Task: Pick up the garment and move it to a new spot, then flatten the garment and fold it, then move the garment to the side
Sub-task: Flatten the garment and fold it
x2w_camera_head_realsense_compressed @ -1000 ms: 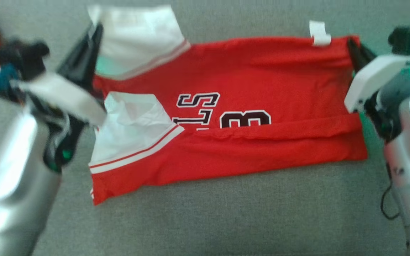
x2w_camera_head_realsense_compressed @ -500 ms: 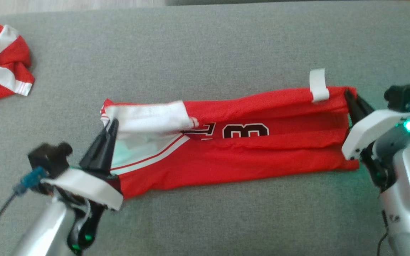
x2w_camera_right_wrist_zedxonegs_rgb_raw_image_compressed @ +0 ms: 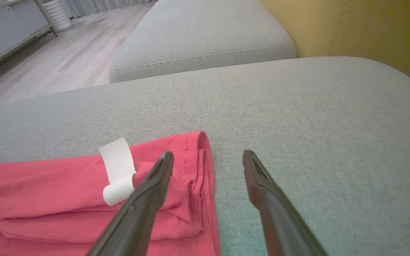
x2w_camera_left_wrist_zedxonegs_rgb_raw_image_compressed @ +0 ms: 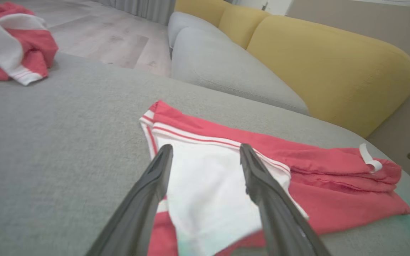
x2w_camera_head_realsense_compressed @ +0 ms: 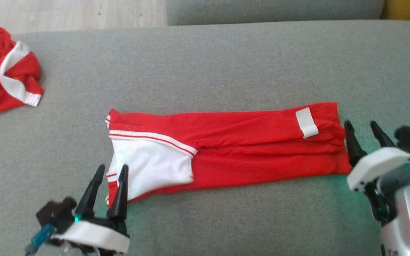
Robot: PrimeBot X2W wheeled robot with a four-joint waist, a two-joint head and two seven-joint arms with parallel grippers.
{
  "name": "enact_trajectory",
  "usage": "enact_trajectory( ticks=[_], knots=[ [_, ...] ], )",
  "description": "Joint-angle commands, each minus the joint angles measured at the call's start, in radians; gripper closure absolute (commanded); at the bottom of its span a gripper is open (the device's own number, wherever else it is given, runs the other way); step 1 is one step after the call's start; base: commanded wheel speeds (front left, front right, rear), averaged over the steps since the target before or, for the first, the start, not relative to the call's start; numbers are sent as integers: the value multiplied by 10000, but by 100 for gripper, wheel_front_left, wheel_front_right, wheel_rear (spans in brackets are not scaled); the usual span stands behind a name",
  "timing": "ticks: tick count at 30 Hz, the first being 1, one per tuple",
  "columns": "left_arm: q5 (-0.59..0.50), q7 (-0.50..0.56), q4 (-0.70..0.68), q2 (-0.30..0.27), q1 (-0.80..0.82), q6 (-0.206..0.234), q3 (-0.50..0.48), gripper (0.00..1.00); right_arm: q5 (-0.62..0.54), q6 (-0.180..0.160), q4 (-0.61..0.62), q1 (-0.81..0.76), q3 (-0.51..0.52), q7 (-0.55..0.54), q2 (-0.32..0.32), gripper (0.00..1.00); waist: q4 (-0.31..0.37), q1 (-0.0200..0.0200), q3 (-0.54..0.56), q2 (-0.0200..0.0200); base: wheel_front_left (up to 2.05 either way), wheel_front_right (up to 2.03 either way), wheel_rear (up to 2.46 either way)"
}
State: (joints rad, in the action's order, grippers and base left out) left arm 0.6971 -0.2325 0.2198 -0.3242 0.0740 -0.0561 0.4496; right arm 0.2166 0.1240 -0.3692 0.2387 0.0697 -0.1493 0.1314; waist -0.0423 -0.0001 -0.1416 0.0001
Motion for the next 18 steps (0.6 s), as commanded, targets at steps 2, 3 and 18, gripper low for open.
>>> enact_trajectory(
  ticks=[2,3,18],
  knots=[
    [-89,-213,-324,-18,54,233,-717,0,-91,67,589,-59,104,161,-131,0,-112,1,127,-1,0,0,0],
    [-117,-241,-393,45,-80,349,-885,0,-130,67,705,-162,233,169,-197,0,-143,1,159,-1,0,0,0],
    [-1392,-291,-1482,961,-1041,1195,-2508,0,-954,67,-83,199,1433,-324,-730,0,-1128,1,36,-1,0,0,0]
  ],
)
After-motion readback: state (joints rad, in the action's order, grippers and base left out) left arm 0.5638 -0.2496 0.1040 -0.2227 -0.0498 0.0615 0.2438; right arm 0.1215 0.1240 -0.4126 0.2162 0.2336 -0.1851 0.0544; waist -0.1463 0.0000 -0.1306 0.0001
